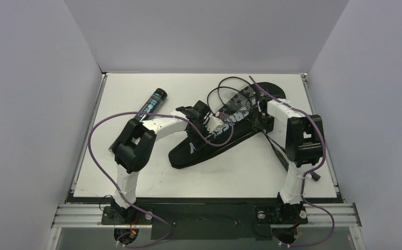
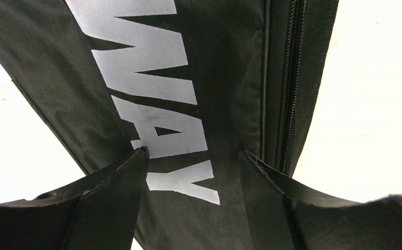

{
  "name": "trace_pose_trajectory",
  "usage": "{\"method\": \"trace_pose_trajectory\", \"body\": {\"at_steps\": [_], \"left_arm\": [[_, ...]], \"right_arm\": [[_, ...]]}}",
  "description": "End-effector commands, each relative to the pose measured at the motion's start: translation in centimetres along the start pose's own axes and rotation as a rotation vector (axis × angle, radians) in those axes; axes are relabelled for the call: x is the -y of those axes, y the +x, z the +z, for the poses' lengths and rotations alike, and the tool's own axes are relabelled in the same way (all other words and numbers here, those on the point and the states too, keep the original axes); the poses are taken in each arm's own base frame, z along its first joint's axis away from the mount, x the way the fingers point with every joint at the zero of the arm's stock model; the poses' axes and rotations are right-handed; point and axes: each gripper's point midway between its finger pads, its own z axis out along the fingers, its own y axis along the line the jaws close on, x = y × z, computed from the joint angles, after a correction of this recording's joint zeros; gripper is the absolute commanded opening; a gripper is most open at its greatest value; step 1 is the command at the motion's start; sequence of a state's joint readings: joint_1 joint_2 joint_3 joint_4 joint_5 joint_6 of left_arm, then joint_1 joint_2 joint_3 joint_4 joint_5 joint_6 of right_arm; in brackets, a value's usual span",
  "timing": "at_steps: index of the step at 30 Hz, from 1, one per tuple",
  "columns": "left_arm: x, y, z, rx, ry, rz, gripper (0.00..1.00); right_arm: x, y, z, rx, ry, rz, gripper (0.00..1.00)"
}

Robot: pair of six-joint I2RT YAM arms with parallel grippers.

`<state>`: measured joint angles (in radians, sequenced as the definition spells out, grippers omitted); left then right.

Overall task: Pack up the badminton gear
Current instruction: Adjust the racket at the center of the board, then pick up the racket from the racket bag.

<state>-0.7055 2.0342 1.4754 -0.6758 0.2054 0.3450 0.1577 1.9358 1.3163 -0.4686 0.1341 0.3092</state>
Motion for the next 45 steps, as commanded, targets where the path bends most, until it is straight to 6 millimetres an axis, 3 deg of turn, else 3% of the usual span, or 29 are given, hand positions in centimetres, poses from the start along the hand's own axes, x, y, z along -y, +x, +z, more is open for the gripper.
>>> {"method": "trace_pose_trajectory", "body": {"at_steps": [1, 6, 12, 18, 26, 31, 36, 40, 45], "left_arm": [[-0.3, -1.1, -2.1, 0.067, -0.011, 0.003, 0.73], [-0.1, -1.5, -2.7, 0.086, -0.011, -0.002, 0.73], [-0.1, -1.9, -2.9, 0.097, -0.012, -0.004, 0.73], [-0.1, -1.2, -1.9, 0.078, -0.011, -0.015, 0.73], [0.0, -0.7, -2.1, 0.074, -0.012, -0.016, 0.73], [-0.2, -3.9, -4.3, 0.156, -0.033, 0.004, 0.74], [-0.7, -7.1, -4.1, 0.183, -0.048, 0.032, 0.76], [-0.7, -8.5, -1.9, 0.161, -0.04, 0.059, 0.77], [-0.2, -7.9, 0.6, 0.102, -0.011, 0.07, 0.79]], "right_arm": [[-0.6, 0.4, 0.2, -0.039, -0.011, 0.059, 0.28], [-1.1, 0.6, 0.7, -0.049, -0.025, 0.087, 0.0], [-2.1, 0.1, -0.2, -0.016, -0.081, 0.116, 0.0], [-2.5, -0.6, -2.7, 0.06, -0.115, 0.128, 0.0], [-1.1, 0.6, -4.6, 0.109, -0.1, 0.154, 0.0], [0.7, 1.2, -5.9, 0.138, -0.057, 0.184, 0.0], [3.4, 2.4, -6.3, 0.124, 0.006, 0.268, 0.0], [4.8, 3.9, -5.8, 0.104, 0.026, 0.333, 0.0], [3.1, 3.4, -6.0, 0.123, -0.005, 0.292, 0.0]]}}
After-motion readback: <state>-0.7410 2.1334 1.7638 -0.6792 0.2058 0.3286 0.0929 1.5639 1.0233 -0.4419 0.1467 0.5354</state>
